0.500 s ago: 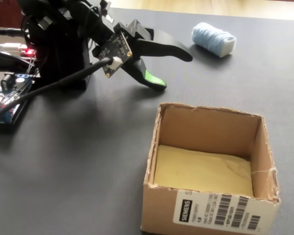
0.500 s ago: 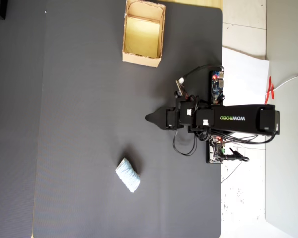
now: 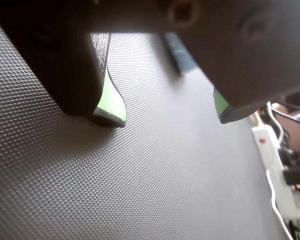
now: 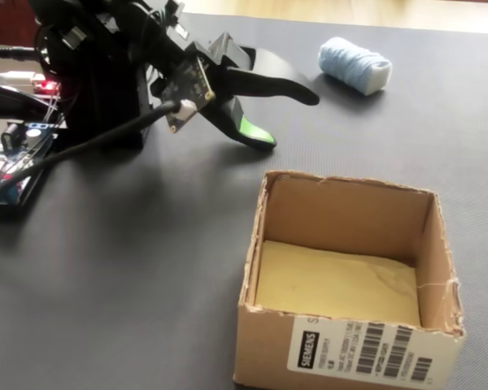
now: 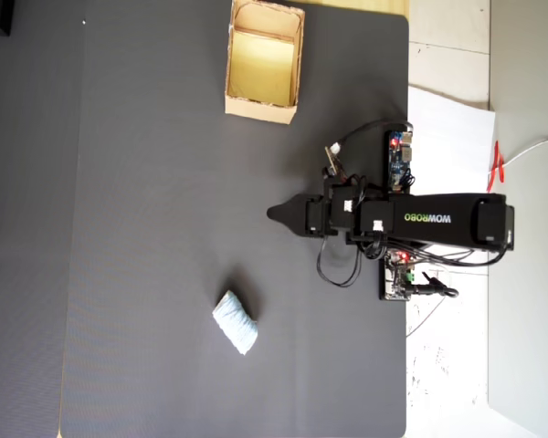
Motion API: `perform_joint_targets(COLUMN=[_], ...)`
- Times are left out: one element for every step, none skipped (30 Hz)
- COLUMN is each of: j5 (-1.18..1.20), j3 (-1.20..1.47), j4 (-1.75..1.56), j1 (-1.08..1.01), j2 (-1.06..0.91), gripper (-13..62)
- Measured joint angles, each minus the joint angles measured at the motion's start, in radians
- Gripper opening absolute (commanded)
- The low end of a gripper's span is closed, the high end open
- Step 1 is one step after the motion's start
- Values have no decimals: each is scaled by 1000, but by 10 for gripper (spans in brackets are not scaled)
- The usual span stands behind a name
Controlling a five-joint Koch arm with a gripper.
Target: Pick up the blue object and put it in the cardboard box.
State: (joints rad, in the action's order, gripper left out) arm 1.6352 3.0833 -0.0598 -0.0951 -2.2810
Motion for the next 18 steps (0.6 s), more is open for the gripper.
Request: perform_joint_targets(j5=[0,0,3,23,29,49,74,97,118,140,153,166,181,184,184,184,184,184], j3=[0,0,0,0,0,0,0,0,0,0,0,0,0,0,0,0,0,0], j4=[0,0,0,0,0,0,0,0,0,0,0,0,0,0,0,0,0,0], j1=[6,8,11,18,18,21,23,26,28,29,31,34,37,37,38,38,38,38], j2=[0,0,0,0,0,0,0,0,0,0,0,0,0,0,0,0,0,0], gripper=[346,346,346,346,346,346,346,347,347,346,346,346,347,347,347,347,347,350])
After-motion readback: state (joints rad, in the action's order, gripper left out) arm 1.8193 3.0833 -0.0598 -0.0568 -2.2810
